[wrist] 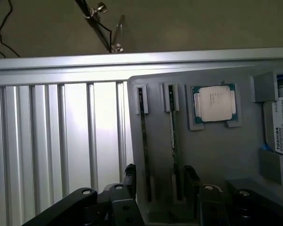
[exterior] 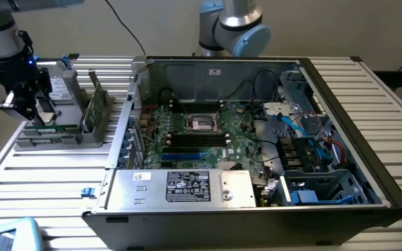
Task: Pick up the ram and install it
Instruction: 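Pick up the ram and move it above insertion slot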
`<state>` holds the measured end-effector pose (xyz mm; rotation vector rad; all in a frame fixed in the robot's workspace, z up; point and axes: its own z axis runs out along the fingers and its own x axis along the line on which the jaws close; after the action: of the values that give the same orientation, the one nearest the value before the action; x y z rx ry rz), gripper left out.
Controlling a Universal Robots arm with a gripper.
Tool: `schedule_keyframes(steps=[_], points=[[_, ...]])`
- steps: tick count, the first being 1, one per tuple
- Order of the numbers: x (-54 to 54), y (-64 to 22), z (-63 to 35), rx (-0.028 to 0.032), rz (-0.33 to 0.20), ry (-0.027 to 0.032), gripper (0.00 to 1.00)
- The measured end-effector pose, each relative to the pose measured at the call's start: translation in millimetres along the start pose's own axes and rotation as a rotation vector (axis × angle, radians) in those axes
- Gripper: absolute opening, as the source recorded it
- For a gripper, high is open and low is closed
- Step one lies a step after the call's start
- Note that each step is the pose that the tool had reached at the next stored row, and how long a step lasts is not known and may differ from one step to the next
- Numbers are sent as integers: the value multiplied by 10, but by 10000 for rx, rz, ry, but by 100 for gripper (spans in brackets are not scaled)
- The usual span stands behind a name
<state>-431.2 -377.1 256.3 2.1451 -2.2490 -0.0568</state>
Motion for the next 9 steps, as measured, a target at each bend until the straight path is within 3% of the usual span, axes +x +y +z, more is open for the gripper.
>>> schedule_keyframes(steps=[9], points=[[59,-45,162,0,0,0,53]])
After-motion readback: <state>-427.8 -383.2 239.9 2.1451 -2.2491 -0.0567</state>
